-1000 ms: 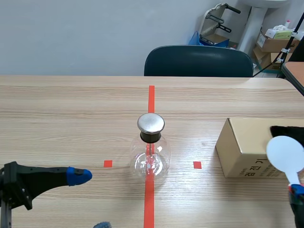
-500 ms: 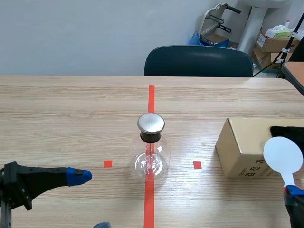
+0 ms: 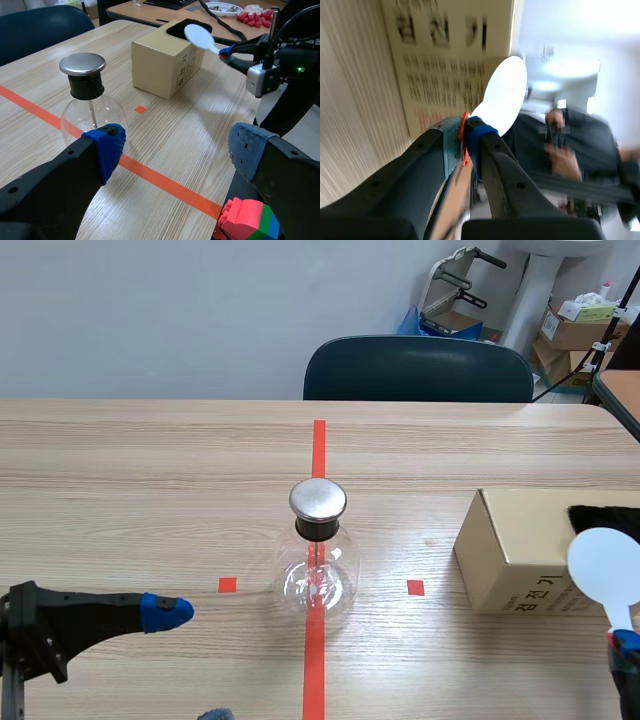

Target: Do the electroscope experiment

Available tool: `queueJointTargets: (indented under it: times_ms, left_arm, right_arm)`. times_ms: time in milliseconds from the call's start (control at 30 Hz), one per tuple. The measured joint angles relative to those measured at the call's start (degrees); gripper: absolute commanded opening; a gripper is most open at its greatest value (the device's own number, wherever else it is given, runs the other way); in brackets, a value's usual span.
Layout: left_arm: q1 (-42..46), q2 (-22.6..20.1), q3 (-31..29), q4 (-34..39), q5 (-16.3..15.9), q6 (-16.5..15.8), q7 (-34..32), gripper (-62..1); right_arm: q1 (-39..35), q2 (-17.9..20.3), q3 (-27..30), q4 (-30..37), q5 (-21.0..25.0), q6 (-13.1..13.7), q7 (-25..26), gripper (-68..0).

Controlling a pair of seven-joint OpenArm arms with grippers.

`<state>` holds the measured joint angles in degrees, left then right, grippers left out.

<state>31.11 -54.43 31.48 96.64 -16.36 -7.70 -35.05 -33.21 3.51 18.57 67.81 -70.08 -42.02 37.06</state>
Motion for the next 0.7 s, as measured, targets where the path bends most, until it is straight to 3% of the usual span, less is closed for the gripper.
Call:
queueJointTargets:
  times_ms: [100,233,300,367,533,700]
  left_arm:
    - [0.0,0.0,0.0,0.0,0.0,0.0,0.0,-15.7]
    - [0.0,0.0,0.0,0.0,0.0,0.0,0.02,-15.7]
    - [0.0,0.0,0.0,0.0,0.0,0.0,0.0,-15.7]
    - [0.0,0.0,0.0,0.0,0.0,0.0,0.02,-15.7]
    - [0.0,0.0,0.0,0.0,0.0,0.0,0.0,-15.7]
    - [0.0,0.0,0.0,0.0,0.0,0.0,0.0,-15.7]
  right_arm:
    - [0.0,0.0,0.0,0.0,0.2,0.0,-1.92,-65.8]
    - [0.02,0.0,-0.04,0.0,0.96,0.02,-13.2,-65.8]
    - [0.0,0.02,-0.04,0.0,1.09,0.02,-15.74,-65.8]
    - [0.0,0.0,-0.04,0.0,1.09,0.02,-14.8,-65.8]
    - [0.0,-0.02,0.04,0.0,0.85,0.02,-4.83,-65.8]
    - [0.0,0.0,0.04,0.0,0.85,0.0,-4.61,-65.8]
